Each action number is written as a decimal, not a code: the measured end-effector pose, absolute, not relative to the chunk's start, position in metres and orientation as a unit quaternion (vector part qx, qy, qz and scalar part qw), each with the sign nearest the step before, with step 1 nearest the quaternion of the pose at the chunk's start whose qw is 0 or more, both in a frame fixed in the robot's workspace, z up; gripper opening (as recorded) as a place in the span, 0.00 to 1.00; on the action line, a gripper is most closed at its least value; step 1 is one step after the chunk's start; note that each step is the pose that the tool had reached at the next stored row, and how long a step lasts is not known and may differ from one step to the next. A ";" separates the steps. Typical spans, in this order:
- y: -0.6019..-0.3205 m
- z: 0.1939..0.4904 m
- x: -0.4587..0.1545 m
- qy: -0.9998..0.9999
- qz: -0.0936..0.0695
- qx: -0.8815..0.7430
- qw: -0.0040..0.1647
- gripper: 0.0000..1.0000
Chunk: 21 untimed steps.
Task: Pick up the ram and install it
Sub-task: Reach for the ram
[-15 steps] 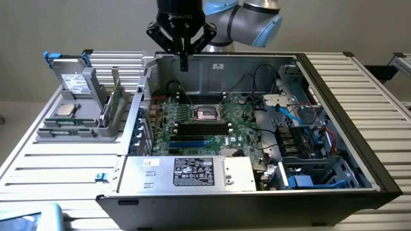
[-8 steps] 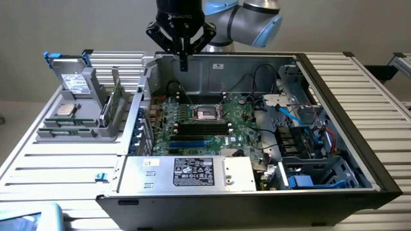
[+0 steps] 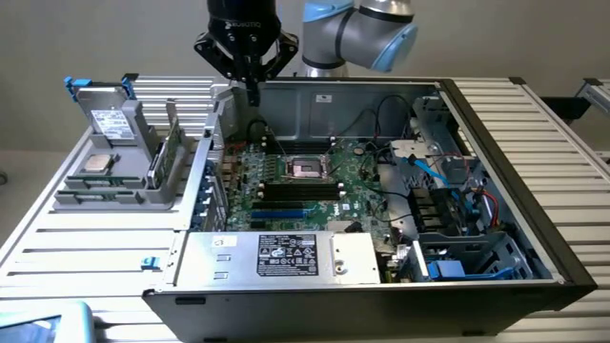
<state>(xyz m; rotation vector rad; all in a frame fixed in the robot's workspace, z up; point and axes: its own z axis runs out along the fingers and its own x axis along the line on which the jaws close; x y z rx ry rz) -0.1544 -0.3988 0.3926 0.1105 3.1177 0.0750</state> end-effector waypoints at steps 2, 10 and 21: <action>-0.399 0.393 -0.163 0.999 0.024 0.035 0.010 0.11; -0.399 0.392 -0.199 0.999 0.024 0.035 0.010 0.11; -0.398 0.392 -0.242 0.999 0.024 0.035 0.010 0.11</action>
